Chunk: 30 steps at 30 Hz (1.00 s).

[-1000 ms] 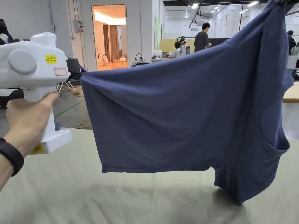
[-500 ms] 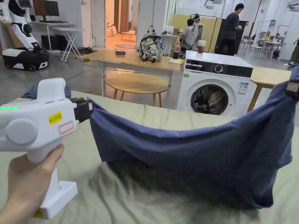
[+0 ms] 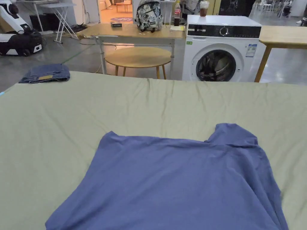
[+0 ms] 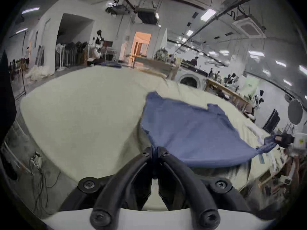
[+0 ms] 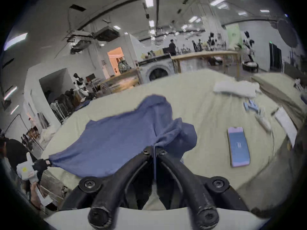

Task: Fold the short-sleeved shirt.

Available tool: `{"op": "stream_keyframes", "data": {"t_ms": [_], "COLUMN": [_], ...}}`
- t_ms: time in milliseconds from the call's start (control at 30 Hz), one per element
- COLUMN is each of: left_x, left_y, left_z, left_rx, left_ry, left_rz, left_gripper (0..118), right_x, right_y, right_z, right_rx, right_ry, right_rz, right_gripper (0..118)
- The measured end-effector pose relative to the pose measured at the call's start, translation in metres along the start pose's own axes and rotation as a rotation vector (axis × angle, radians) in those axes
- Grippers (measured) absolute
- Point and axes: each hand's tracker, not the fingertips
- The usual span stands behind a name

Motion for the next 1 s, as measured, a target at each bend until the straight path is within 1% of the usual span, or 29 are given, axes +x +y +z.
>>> {"op": "stream_keyframes", "data": {"t_ms": [33,67,133,167,200,233,267,300,333,367,400,433,467,533,600,700,733,800,833,867,900,933,967,1000], "left_x": [0.003,-0.002,-0.006,-0.008,-0.009,-0.005,-0.004,-0.001,0.006,0.008,0.012,0.018,0.022,0.031,0.035,0.053,0.057,0.07,0.074,0.077,0.081,0.084,0.087,0.088], "left_y": [-0.007,-0.011,-0.022,-0.023,-0.02,-0.019,-0.018,-0.018,-0.012,-0.008,-0.002,0.005,0.012,0.02,0.027,0.038,0.042,0.052,0.056,0.056,0.057,0.058,0.06,0.061], "left_z": [-0.003,-0.008,-0.018,-0.021,-0.02,-0.018,-0.018,-0.015,-0.004,0.002,0.01,0.02,0.031,0.044,0.049,0.049,0.047,0.041,0.037,0.032,0.029,0.027,0.026,0.023], "left_rx": [-0.009,-0.058,-0.063,-0.074,-0.097,-0.097,-0.104,-0.1,-0.111,-0.085,-0.069,-0.05,-0.021,0.029,0.073,0.151,0.16,0.158,0.159,0.181,0.211,0.238,0.24,0.238], "left_ry": [0.02,-0.009,-0.044,-0.041,-0.019,0.018,0.027,0.051,0.12,0.149,0.182,0.228,0.253,0.243,0.157,0.039,0.008,-0.061,-0.093,-0.109,-0.13,-0.149,-0.155,-0.161], "left_rz": [-0.003,0.001,0.011,-0.009,-0.042,-0.066,-0.076,-0.081,-0.096,-0.147,-0.193,-0.243,-0.286,-0.294,-0.253,-0.216,-0.208,-0.172,-0.161,-0.139,-0.134,-0.132,-0.131,-0.138], "left_gripper": [0,0,0,2,7,14,24,37,39,44,62,68,66,66,66,66,66,66,66,64,51,31,5,0], "right_x": [0.004,0.011,0.019,0.023,0.024,0.027,0.029,0.032,0.036,0.038,0.039,0.041,0.04,0.032,0.02,-0.013,-0.025,-0.043,-0.048,-0.054,-0.058,-0.062,-0.063,-0.067], "right_y": [-0.01,-0.021,-0.037,-0.046,-0.051,-0.058,-0.063,-0.067,-0.069,-0.069,-0.068,-0.067,-0.064,-0.056,-0.045,-0.028,-0.023,-0.016,-0.011,-0.008,-0.008,-0.009,-0.011,-0.014], "right_z": [-0.008,-0.017,-0.03,-0.034,-0.04,-0.045,-0.048,-0.048,-0.046,-0.044,-0.039,-0.03,-0.021,-0.002,0.016,0.034,0.034,0.03,0.025,0.02,0.013,0.009,0.004,0.002], "right_rx": [-0.04,-0.064,-0.082,-0.096,-0.131,-0.138,-0.151,-0.164,-0.161,-0.182,-0.18,-0.165,-0.139,-0.068,0.014,0.142,0.171,0.184,0.168,0.148,0.14,0.145,0.153,0.155], "right_ry": [0.014,0.024,0.005,-0.005,-0.032,-0.062,-0.067,-0.059,-0.061,-0.093,-0.145,-0.184,-0.215,-0.244,-0.197,-0.105,-0.091,-0.03,0.014,0.046,0.065,0.061,0.054,0.05], "right_rz": [-0.014,-0.038,-0.033,-0.042,-0.014,-0.006,0.003,0.002,-0.007,0.001,0.019,0.053,0.086,0.167,0.224,0.28,0.297,0.3,0.282,0.266,0.253,0.246,0.245,0.247], "right_gripper": [1,1,2,8,31,54,67,67,67,67,68,68,68,68,68,68,68,67,63,50,21,5,0,0]}}
